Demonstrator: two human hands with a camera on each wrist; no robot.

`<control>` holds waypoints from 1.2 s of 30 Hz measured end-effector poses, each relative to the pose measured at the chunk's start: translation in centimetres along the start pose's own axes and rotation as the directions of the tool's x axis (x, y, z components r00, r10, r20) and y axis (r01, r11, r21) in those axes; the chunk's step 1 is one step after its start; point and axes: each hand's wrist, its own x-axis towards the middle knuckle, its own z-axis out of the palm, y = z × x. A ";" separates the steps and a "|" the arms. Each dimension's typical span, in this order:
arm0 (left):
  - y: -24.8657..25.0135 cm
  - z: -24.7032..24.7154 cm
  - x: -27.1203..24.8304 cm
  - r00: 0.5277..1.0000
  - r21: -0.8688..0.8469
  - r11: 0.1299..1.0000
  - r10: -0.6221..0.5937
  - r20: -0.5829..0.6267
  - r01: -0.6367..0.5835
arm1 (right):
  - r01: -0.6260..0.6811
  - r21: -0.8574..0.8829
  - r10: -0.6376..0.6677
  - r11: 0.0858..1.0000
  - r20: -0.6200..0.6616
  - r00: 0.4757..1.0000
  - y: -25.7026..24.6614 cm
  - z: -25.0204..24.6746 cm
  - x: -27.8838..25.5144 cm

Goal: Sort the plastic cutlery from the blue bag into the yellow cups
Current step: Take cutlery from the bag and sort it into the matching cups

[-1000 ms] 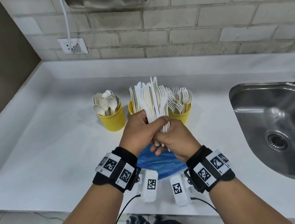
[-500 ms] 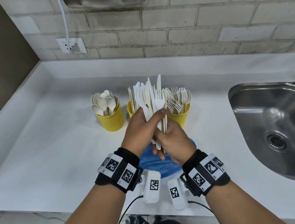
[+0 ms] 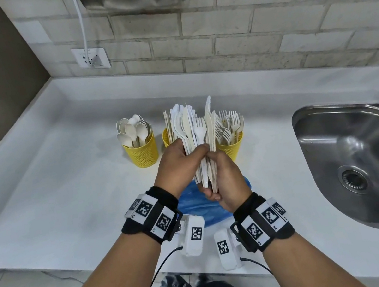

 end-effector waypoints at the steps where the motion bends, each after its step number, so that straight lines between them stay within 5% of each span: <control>1: -0.1 0.0 0.1 1.000 0.008 1.000 0.002 0.003 -0.002 | -0.009 -0.004 0.009 1.000 -0.016 1.000 0.0 0.0 -0.1; 17: -0.7 1.8 -0.2 0.987 -0.028 0.997 0.073 -0.140 -0.078 | 0.105 -0.125 -0.112 0.987 -0.047 0.993 -0.5 0.1 -0.1; 24: -0.3 1.4 -0.8 0.996 -0.389 0.921 0.004 0.094 0.033 | 0.259 -0.226 -0.234 0.939 0.130 0.963 0.0 -0.7 0.4; 28: 0.1 1.1 -0.9 0.975 -0.467 0.871 -0.054 0.217 0.152 | 0.151 -0.128 -0.127 0.980 0.177 0.976 -0.2 -0.9 0.4; 32: -0.3 1.3 -0.7 0.988 -0.532 0.840 -0.026 0.155 0.106 | -0.003 0.062 -0.008 0.998 0.176 0.984 -0.6 -1.1 0.7; 36: -0.5 1.6 -0.9 0.995 -0.502 0.865 0.033 0.096 0.020 | 0.016 0.029 -0.020 0.999 0.146 0.989 -0.4 -0.8 0.9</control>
